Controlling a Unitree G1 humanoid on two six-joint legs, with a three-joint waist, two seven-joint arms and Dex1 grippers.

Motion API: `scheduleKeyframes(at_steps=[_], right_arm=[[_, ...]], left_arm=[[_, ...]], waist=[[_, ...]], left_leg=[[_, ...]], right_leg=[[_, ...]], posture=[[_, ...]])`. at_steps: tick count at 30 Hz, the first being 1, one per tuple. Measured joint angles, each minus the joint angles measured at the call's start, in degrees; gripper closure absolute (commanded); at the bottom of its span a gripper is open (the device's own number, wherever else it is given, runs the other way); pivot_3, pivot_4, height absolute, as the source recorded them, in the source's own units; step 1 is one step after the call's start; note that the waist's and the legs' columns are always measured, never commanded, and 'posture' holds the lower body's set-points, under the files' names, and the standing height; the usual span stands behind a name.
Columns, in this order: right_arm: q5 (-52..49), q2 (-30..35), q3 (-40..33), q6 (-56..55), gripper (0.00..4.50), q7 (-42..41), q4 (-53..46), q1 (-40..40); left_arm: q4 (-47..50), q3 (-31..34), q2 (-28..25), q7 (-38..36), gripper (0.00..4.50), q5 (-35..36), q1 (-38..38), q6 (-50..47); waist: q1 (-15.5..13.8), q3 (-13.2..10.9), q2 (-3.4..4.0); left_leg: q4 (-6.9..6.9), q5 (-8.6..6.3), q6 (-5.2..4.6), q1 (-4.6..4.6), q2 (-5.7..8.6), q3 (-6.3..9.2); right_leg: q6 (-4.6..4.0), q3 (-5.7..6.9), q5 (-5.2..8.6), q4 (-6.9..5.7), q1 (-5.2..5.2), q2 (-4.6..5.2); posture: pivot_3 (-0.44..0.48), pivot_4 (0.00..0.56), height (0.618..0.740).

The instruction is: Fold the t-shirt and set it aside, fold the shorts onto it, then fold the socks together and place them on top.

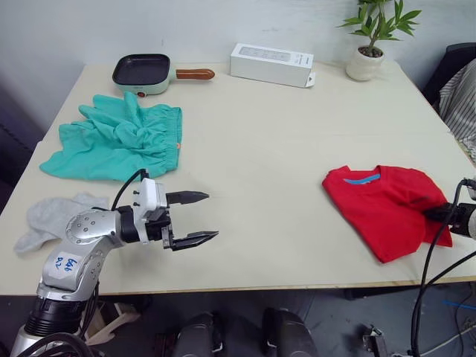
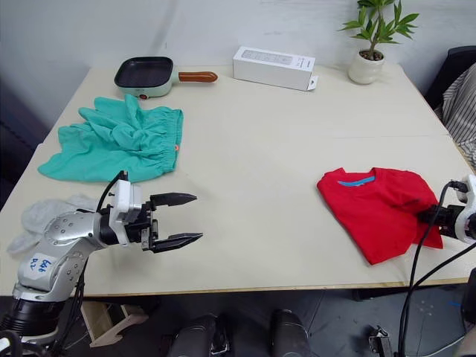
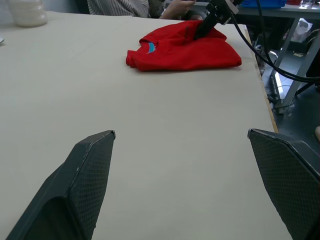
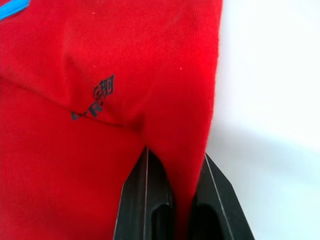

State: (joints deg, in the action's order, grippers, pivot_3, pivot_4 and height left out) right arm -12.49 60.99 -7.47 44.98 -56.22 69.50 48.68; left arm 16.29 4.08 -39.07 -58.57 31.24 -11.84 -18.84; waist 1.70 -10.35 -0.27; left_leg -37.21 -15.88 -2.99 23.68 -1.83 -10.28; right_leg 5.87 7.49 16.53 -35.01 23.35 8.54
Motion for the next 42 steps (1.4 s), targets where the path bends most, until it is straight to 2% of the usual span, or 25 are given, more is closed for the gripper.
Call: scheduleKeyframes(at_steps=[2, 7, 9, 10, 13, 15, 18, 22, 24, 28, 33, 39, 41, 42], right_arm=[[0.25, 0.92, -0.07, -1.22, 2.66, -1.05, -1.18, -1.42], [0.48, 6.18, -3.19, -15.03, 0.91, -5.22, -6.27, -9.54], [-1.14, 6.59, -6.89, -24.79, 0.19, -8.96, -12.12, -14.67], [-1.81, 6.49, -8.41, -29.29, 0.02, -10.18, -14.77, -16.82], [-4.25, 3.74, -12.68, -40.5, 0.02, -11.9, -26.93, -23.15], [-6.5, 1.34, -13.82, -43.66, 0.02, -13.47, -36.48, -27.46], [-11.9, -6.6, -14.55, -44.19, 0.02, -13.69, -52.8, -33.42], [-15.66, -17.6, -11.65, -48.09, 0.02, -12.99, -66.25, -38.59], [-15.42, -21.18, -10.0, -52.04, 0.02, -13.21, -68.53, -40.59], [-14.94, -23.02, -8.32, -58.68, 0.02, -16.27, -69.07, -43.85], [-15.58, -25.91, -8.43, -59.87, 0.02, -14.74, -68.99, -45.55], [-14.9, -28.91, -5.88, -60.1, 0.02, -12.94, -69.15, -48.13], [-14.76, -29.08, -5.26, -59.8, 0.02, -11.84, -70.1, -48.03], [-14.79, -29.3, -4.75, -59.26, 0.02, -10.82, -71.41, -47.85]], left_arm=[[0.02, 0.56, -0.94, -0.53, 0.0, 0.0, 1.59, 0.01], [-2.05, 4.9, -2.35, -0.63, 0.0, -0.42, 4.58, 1.24], [-3.2, 6.2, -2.34, -0.27, 0.0, -1.53, 5.98, 3.13], [-4.17, 6.87, -2.36, -0.2, 0.0, -2.24, 6.95, 3.79], [-6.41, 8.98, -2.66, -0.07, 0.0, -3.4, 9.29, 5.69], [-7.01, 10.59, -2.76, 0.21, 0.0, -3.8, 9.99, 7.08], [-8.59, 14.24, -2.72, 1.39, 0.0, -4.25, 11.65, 9.22], [-10.64, 19.39, -1.91, 3.04, 0.0, -4.87, 16.91, 12.94], [-10.81, 22.7, -0.68, 4.48, 0.0, -5.39, 21.67, 14.74], [-11.14, 31.47, 3.05, 8.33, 0.0, -5.84, 34.02, 15.79], [-10.23, 40.11, 9.46, 12.74, 0.0, -2.38, 44.24, 13.05], [-8.53, 43.12, 9.08, 15.92, 0.0, 0.34, 44.64, 9.0], [-5.98, 42.79, 7.62, 15.87, 0.0, 2.54, 42.85, 6.75], [-4.63, 41.34, 4.32, 16.18, 0.0, 3.01, 40.01, 4.26]], waist=[[-0.13, 0.01, 0.02], [-0.12, -0.05, 0.31], [0.11, -0.05, 0.31], [0.33, -0.05, 0.31], [0.76, -0.08, 0.28], [0.62, -0.08, 0.28], [0.25, -0.07, 0.25], [-0.12, -0.07, 0.24], [-0.11, -0.08, 0.21], [-0.05, -0.09, 0.04], [-0.11, 0.06, -0.29], [-0.95, 0.08, -0.3], [-1.02, 0.08, -0.31], [-1.19, 0.09, -0.32]], left_leg=[[0.03, 0.02, -0.03, 0.01, 0.01, 0.0], [-0.11, 0.11, -0.21, 0.35, 0.08, 0.02], [-0.09, 0.13, -0.24, 0.26, 0.04, -0.06], [-0.07, 0.13, -0.24, 0.13, 0.03, -0.16], [0.09, 0.0, 0.03, -0.28, -0.07, -0.37], [0.14, -0.02, 0.11, -0.31, -0.13, -0.36], [0.15, -0.08, 0.2, -0.33, -0.21, -0.33], [0.11, -0.12, 0.15, -0.36, -0.22, -0.33], [0.08, -0.19, 0.09, -0.36, -0.19, -0.34], [-0.01, -0.43, 0.01, -0.4, -0.12, -0.34], [0.05, -0.65, -0.28, -0.48, -0.27, -0.25], [0.07, -0.65, -0.23, -0.47, -0.27, -0.12], [0.08, -0.64, -0.2, -0.46, -0.27, -0.11], [0.08, -0.6, -0.14, -0.47, -0.27, -0.1]], right_leg=[[-0.01, 0.02, 0.0, -0.02, 0.02, 0.0], [0.05, 0.13, -0.02, -0.01, 0.23, -0.02], [0.08, 0.21, -0.04, -0.01, 0.19, -0.08], [0.09, 0.25, -0.05, -0.07, 0.17, -0.09], [0.09, 0.22, -0.04, -0.09, -0.02, -0.06], [0.09, 0.09, -0.04, -0.12, -0.03, -0.03], [0.05, -0.06, -0.04, -0.26, 0.02, -0.01], [-0.09, -0.04, 0.04, -0.43, 0.07, -0.01], [-0.1, -0.03, 0.04, -0.38, 0.04, 0.01], [-0.09, -0.1, 0.04, -0.29, 0.0, 0.12], [-0.23, -0.1, 0.11, 0.09, 0.09, 0.1], [-0.67, -0.1, 0.36, 0.09, 0.12, 0.09], [-0.67, -0.09, 0.36, 0.07, 0.11, 0.08], [-0.64, -0.09, 0.34, 0.03, 0.12, 0.08]], posture=[[0.0, 0.15, 0.74], [0.0, 0.15, 0.74], [0.0, 0.15, 0.74], [0.0, 0.15, 0.74], [0.0, 0.15, 0.74], [0.0, 0.15, 0.74], [0.0, 0.15, 0.74], [0.0, 0.15, 0.74], [0.0, 0.15, 0.74], [0.0, 0.15, 0.74], [0.0, 0.15, 0.74], [0.0, 0.15, 0.74], [0.0, 0.15, 0.74], [0.0, 0.15, 0.74]])
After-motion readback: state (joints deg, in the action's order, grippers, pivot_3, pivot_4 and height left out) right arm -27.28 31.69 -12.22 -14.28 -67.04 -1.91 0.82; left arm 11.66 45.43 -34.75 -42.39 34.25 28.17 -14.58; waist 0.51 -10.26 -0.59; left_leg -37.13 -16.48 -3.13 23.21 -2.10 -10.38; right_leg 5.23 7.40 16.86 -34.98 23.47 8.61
